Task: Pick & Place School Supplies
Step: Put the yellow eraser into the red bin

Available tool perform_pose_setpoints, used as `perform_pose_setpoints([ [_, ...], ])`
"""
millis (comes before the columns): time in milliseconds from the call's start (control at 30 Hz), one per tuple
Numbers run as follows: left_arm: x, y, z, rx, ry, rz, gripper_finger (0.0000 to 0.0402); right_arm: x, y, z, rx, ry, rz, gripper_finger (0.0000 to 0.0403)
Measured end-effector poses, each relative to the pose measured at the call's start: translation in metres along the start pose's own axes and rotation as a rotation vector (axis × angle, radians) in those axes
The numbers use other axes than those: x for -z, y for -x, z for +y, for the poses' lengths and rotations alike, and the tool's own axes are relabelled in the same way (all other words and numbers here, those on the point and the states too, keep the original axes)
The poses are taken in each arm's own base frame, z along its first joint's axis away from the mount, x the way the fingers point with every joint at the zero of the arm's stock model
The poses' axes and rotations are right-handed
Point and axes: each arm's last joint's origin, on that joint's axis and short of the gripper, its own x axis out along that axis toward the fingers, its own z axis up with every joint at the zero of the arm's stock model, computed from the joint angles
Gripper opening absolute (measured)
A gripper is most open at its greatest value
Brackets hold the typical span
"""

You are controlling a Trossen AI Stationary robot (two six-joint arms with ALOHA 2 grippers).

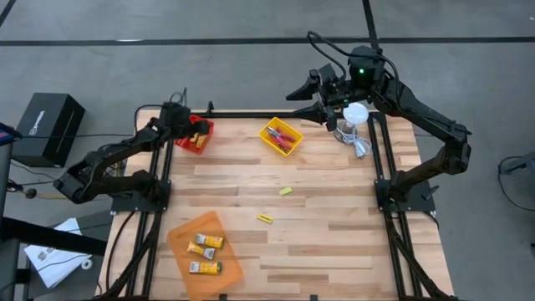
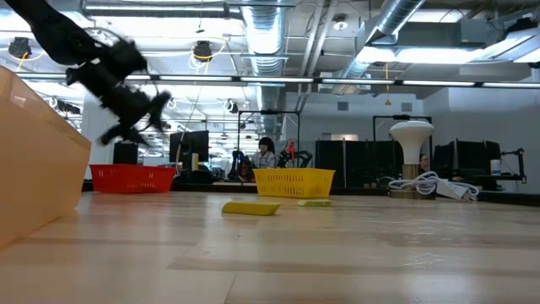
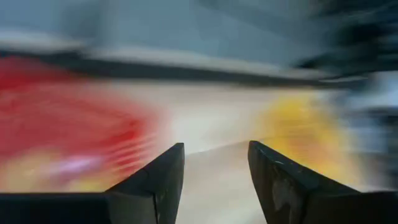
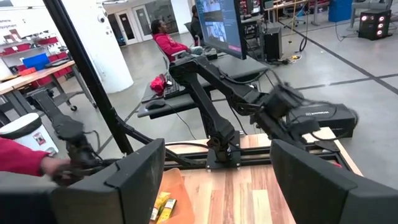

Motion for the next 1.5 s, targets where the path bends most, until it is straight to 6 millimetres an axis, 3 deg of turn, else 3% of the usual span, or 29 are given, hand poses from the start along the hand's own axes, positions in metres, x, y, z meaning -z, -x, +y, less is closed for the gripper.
perform_pose_setpoints([
  [100, -0.003, 0.001, -0.035, 0.340, 0.003, -0.020, 0.0171, 0.000, 0.000, 0.000, 0.000, 0.003, -0.003, 0.0281],
  [200, 0.012, 0.006, -0.076, 0.530, -0.084, 0.037, 0.0157, -0.002, 0.000, 0.000, -0.002, 0.013, -0.017, 0.0281],
  [367, 0.069, 0.024, -0.137, 0.750, -0.439, 0.149, 0.0132, -0.005, 0.000, 0.001, -0.005, 0.030, -0.040, 0.0281],
  [500, 0.107, 0.031, -0.164, 0.803, -0.513, 0.257, 0.0125, -0.005, 0.001, 0.000, -0.003, -0.003, -0.042, 0.0281],
  [633, 0.142, 0.022, -0.174, 0.784, -0.575, 0.368, 0.0114, -0.005, 0.001, 0.000, -0.001, -0.017, -0.042, 0.0281],
  [833, 0.187, 0.001, -0.178, 0.755, -0.667, 0.471, 0.0024, -0.005, -0.001, 0.001, 0.018, -0.028, -0.045, 0.0281],
  [933, 0.201, -0.006, -0.181, 0.747, -0.704, 0.506, 0.0008, -0.005, -0.001, 0.002, 0.015, -0.028, -0.044, 0.0281],
  [1100, 0.210, -0.016, -0.190, 0.776, -0.746, 0.517, 0.0001, -0.004, -0.002, 0.003, 0.012, -0.028, -0.043, 0.0281],
  [1500, 0.231, -0.044, -0.175, 0.691, -0.776, 0.614, 0.0000, -0.004, -0.002, 0.003, 0.012, -0.029, -0.042, 0.0281],
])
